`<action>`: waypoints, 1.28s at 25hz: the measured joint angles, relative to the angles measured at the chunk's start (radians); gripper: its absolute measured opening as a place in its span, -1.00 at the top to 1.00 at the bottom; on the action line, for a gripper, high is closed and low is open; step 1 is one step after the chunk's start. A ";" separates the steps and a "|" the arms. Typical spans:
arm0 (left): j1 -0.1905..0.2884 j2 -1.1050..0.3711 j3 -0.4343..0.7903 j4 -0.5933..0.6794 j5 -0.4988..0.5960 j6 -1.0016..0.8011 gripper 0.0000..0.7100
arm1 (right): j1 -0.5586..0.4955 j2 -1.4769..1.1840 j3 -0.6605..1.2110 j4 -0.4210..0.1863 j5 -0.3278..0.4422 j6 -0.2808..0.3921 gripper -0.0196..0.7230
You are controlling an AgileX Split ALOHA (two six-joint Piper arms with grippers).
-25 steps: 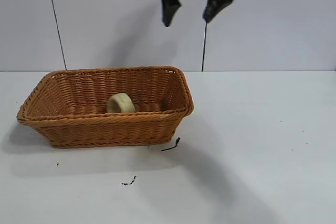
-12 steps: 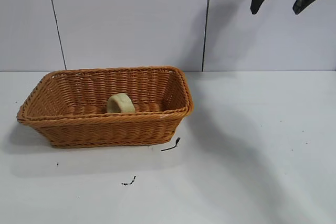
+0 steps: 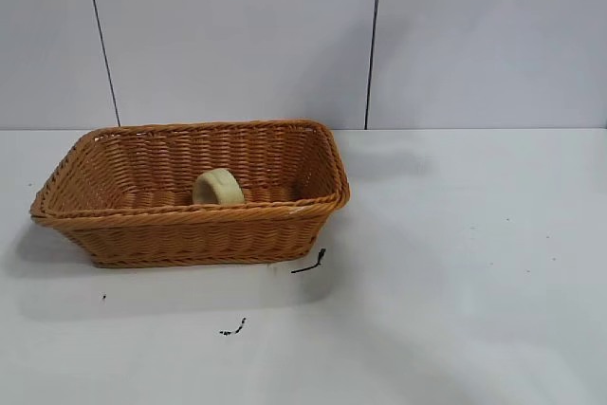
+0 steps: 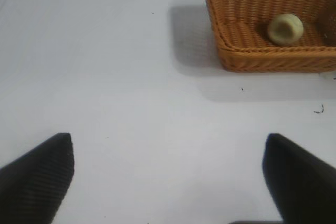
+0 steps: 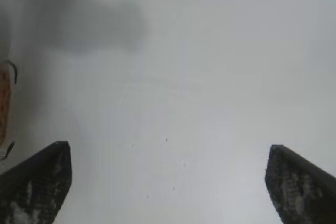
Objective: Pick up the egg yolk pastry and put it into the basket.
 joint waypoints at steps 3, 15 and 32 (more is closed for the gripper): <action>0.000 0.000 0.000 0.000 0.000 0.000 -0.96 | 0.000 -0.223 0.199 0.000 0.000 -0.001 -0.92; 0.000 0.000 0.000 0.000 0.000 0.000 -0.96 | 0.000 -0.992 0.897 0.000 -0.137 -0.025 -0.92; 0.000 0.000 0.000 0.000 0.000 0.000 -0.96 | 0.014 -1.590 1.219 -0.026 -0.189 -0.029 -0.92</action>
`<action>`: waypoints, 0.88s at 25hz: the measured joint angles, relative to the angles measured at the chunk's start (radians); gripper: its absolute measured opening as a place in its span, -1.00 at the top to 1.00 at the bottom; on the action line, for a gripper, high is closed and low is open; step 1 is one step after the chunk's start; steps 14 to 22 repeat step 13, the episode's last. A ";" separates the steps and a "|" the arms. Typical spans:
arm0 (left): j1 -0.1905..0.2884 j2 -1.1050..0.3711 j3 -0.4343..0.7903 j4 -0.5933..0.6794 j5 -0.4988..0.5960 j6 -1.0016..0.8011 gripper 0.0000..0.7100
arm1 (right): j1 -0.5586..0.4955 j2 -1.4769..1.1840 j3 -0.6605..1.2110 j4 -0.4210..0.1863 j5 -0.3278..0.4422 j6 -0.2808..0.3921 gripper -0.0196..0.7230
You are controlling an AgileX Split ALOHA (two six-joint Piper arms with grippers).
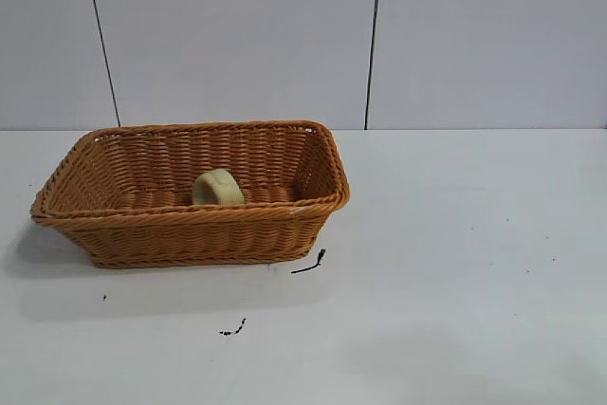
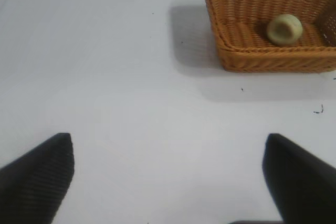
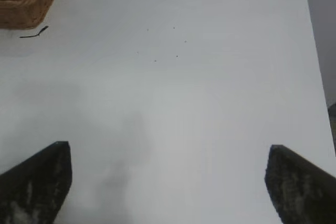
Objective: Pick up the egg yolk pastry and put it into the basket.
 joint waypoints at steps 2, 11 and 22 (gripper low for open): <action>0.000 0.000 0.000 0.000 0.000 0.000 -0.96 | 0.000 -0.056 0.001 -0.005 0.000 0.013 -0.92; 0.000 0.000 0.000 0.000 0.000 0.000 -0.96 | 0.000 -0.091 0.003 -0.020 0.001 0.037 -0.92; 0.000 0.000 0.000 0.000 0.000 0.000 -0.96 | 0.000 -0.091 0.003 -0.022 0.001 0.037 -0.92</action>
